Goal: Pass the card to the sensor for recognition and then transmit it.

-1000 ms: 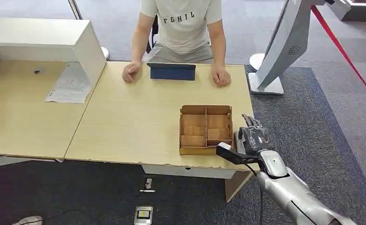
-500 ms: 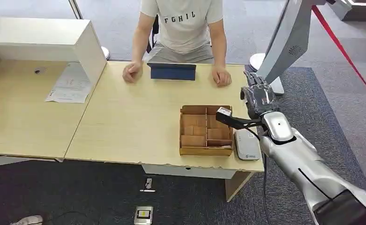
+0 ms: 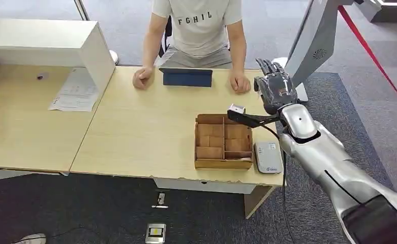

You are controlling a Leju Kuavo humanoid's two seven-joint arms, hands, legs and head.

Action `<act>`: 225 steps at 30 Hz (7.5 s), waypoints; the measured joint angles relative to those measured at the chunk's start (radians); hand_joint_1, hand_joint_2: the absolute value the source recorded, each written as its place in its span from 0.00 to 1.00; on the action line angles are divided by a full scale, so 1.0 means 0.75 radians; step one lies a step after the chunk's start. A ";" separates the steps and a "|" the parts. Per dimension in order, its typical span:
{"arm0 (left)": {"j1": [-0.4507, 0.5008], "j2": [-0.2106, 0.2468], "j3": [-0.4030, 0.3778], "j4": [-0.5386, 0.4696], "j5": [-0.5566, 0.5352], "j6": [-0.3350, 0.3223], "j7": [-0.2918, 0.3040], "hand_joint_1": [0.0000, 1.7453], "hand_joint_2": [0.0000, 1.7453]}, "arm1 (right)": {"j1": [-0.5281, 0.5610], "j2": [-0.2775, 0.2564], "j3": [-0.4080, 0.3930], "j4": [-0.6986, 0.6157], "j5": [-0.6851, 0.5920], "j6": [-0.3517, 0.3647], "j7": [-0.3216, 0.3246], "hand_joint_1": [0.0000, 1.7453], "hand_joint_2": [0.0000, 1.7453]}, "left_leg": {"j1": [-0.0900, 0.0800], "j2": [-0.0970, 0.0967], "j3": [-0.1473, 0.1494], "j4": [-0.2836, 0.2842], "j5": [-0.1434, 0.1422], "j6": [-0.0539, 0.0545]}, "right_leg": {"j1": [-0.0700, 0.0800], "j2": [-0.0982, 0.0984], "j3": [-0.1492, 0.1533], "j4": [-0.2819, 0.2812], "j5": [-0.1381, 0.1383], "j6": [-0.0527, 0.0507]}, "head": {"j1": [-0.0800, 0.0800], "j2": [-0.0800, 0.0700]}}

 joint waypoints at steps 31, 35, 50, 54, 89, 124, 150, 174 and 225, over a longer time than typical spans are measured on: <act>-0.046 -0.019 -0.019 0.001 -0.164 -0.189 -0.217 0.00 0.00 | -0.018 0.241 0.137 0.089 -0.059 0.088 -0.090 1.00 1.00 | 0.001 0.000 0.000 0.000 0.000 0.000 | 0.001 0.002 -0.001 0.000 0.000 0.000 | 0.001 0.000; -0.060 -0.019 -0.020 0.001 -0.189 -0.211 -0.230 0.00 0.00 | -0.017 0.240 0.139 0.105 -0.073 0.086 -0.085 1.00 1.00 | 0.001 0.001 0.000 0.000 0.000 0.000 | 0.001 0.002 -0.001 0.000 0.000 0.000 | 0.000 0.000; -0.071 -0.019 -0.023 0.001 -0.275 -0.234 -0.256 0.00 0.00 | -0.019 0.217 0.157 0.139 -0.089 0.082 -0.066 0.44 1.00 | 0.001 0.001 0.000 0.000 0.000 0.000 | 0.001 0.002 -0.001 0.000 0.000 0.000 | 0.000 0.000; -0.071 -0.020 -0.023 0.001 -0.279 -0.209 -0.232 0.00 0.00 | -0.018 0.214 0.160 0.139 -0.089 0.071 -0.061 0.00 0.00 | 0.001 0.001 0.000 0.000 0.000 0.000 | 0.001 0.002 -0.001 0.000 0.000 0.000 | 0.000 0.000; -0.040 -0.043 -0.023 0.002 -0.229 0.039 -0.085 0.00 0.00 | 0.020 0.091 0.192 0.173 -0.111 0.040 -0.014 0.00 0.00 | 0.001 0.001 0.000 0.001 0.000 0.000 | 0.000 0.003 -0.001 -0.001 0.000 0.000 | 0.000 -0.001; 0.001 0.013 0.046 0.010 -0.076 0.122 0.024 0.00 0.00 | 0.100 -0.109 0.127 0.184 -0.234 -0.008 0.076 0.00 0.00 | 0.000 0.001 0.000 0.001 0.000 0.000 | 0.000 0.003 -0.001 -0.001 0.000 0.000 | 0.000 0.000; 0.008 0.011 0.053 0.010 -0.050 0.119 -0.010 0.00 0.00 | 0.361 -0.349 -0.071 0.240 -0.534 0.051 0.312 0.00 0.00 | 0.000 0.000 -0.003 0.000 -0.002 0.001 | 0.000 0.003 -0.003 -0.002 0.000 0.000 | 0.001 0.000; 0.010 -0.005 0.053 0.010 -0.056 0.062 0.009 0.00 0.00 | 0.579 -0.285 -0.815 0.183 -1.927 0.451 -0.477 0.00 0.00 | 0.000 0.000 -0.004 0.000 -0.002 0.001 | 0.000 0.003 -0.003 -0.001 0.000 0.001 | 0.000 0.000; 0.011 -0.006 0.052 0.010 0.006 0.062 -0.075 0.00 0.00 | 0.856 -0.378 -0.562 -0.846 -0.903 0.017 -0.201 0.00 1.00 | 0.000 0.001 -0.003 0.000 -0.002 0.001 | 0.000 0.003 -0.004 -0.002 -0.001 0.000 | 0.000 0.000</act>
